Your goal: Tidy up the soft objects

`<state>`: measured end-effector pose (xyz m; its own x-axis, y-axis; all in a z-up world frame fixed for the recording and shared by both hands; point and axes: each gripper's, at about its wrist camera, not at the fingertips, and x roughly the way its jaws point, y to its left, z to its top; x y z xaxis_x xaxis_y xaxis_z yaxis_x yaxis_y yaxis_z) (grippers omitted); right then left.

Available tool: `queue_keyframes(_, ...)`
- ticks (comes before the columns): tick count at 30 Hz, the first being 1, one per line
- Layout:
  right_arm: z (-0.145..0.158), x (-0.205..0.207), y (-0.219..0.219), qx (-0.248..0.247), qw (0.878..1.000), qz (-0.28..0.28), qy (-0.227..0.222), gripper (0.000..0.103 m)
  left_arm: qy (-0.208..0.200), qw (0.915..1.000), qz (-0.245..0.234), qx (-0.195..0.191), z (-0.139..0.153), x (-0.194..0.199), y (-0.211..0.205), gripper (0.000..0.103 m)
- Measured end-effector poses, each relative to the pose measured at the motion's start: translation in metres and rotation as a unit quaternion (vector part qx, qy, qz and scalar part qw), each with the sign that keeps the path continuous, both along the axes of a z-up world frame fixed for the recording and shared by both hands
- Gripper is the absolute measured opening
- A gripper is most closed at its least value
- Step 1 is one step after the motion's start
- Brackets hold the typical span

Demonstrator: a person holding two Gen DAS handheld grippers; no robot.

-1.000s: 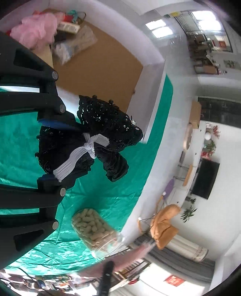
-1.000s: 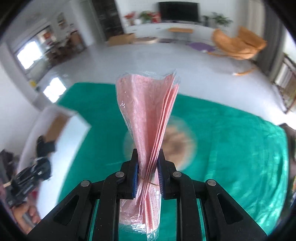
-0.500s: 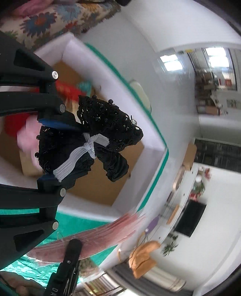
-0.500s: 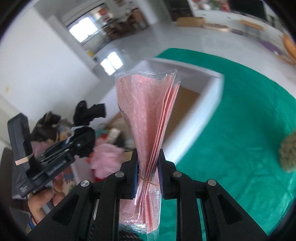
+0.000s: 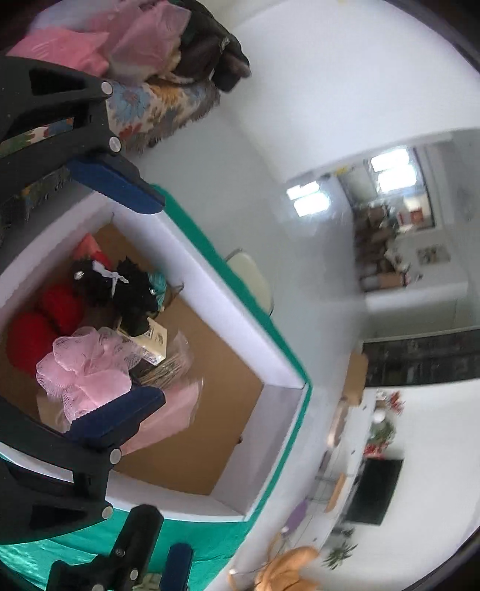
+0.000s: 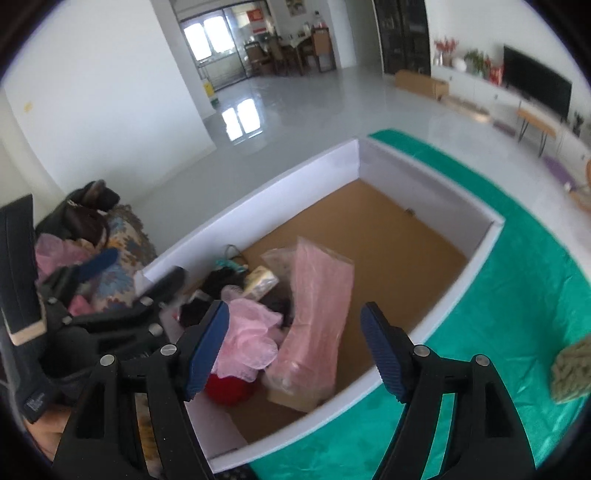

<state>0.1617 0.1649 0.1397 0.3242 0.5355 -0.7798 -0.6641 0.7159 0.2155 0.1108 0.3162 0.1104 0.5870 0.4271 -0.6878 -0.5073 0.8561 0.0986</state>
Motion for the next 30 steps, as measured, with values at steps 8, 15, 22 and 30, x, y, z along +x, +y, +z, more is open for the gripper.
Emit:
queue_keyframes(8, 0.011, -0.005, -0.016, -0.026, 0.999, 0.003, -0.038, 0.077, -0.047, 0.9972, 0.032, -0.048, 0.005, -0.023, 0.001, 0.094)
queue_keyframes(15, 0.015, -0.013, -0.014, -0.039, 0.998, 0.011, -0.058, 0.077, -0.024, 0.9986, 0.042, -0.019, 0.002, -0.031, -0.011, 0.094)
queue_keyframes(22, 0.009, -0.015, -0.012, -0.046, 0.997, 0.013, -0.063, 0.077, -0.03, 0.9989, 0.037, -0.002, 0.005, -0.032, -0.019, 0.094)
queue_keyframes(30, 0.004, -0.014, -0.013, -0.045, 0.997, 0.012, -0.06, 0.077, -0.029, 0.9989, 0.035, 0.007, 0.004, -0.03, -0.023, 0.094)
